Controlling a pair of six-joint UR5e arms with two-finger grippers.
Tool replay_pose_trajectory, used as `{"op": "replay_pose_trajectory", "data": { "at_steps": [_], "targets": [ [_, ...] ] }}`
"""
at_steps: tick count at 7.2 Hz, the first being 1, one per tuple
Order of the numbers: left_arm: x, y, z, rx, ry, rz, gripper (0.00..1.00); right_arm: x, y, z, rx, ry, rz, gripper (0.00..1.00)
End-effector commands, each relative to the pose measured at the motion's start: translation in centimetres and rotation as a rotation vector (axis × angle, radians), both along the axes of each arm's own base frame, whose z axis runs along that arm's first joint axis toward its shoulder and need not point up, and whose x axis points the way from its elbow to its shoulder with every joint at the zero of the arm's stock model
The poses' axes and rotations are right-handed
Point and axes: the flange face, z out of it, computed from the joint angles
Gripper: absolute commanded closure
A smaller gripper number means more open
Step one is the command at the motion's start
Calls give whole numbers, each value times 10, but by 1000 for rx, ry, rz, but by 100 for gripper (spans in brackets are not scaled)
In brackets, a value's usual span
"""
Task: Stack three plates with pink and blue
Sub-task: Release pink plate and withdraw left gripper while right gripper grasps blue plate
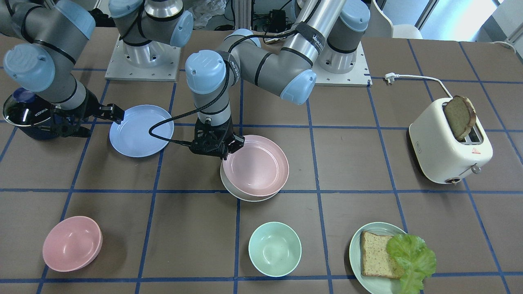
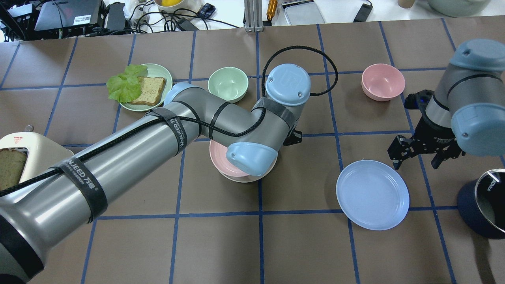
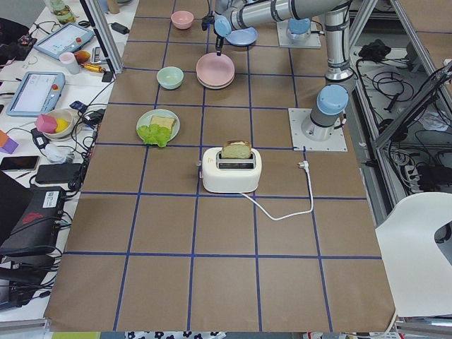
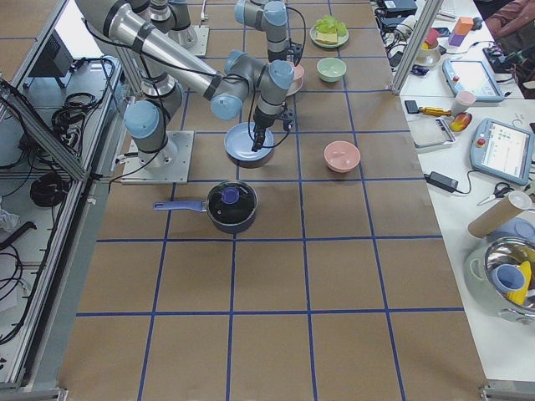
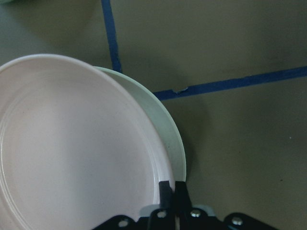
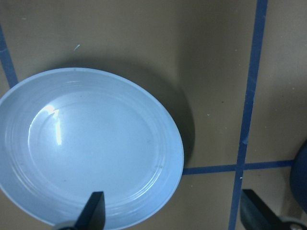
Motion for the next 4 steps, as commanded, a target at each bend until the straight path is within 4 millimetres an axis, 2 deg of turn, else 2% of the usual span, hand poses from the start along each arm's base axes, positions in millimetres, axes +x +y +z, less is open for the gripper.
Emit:
{"op": "replay_pose_trajectory", "data": {
  "at_steps": [1,2,3,4],
  "targets": [
    [0,-2,-16,17,-12,-10,32,1,13,-24,-36,12,4,0],
    [-1,-3,-22,21,-20,-15,0,0,15,-27,-32,7,22,0],
    [-2,-5,-20,18,-14,-15,0,-9,16,-28,-29,-1,21,0],
    [2,-7,-1,-2,-1,-9,0,-15,16,-30,-22,-3,4,0]
  ]
}}
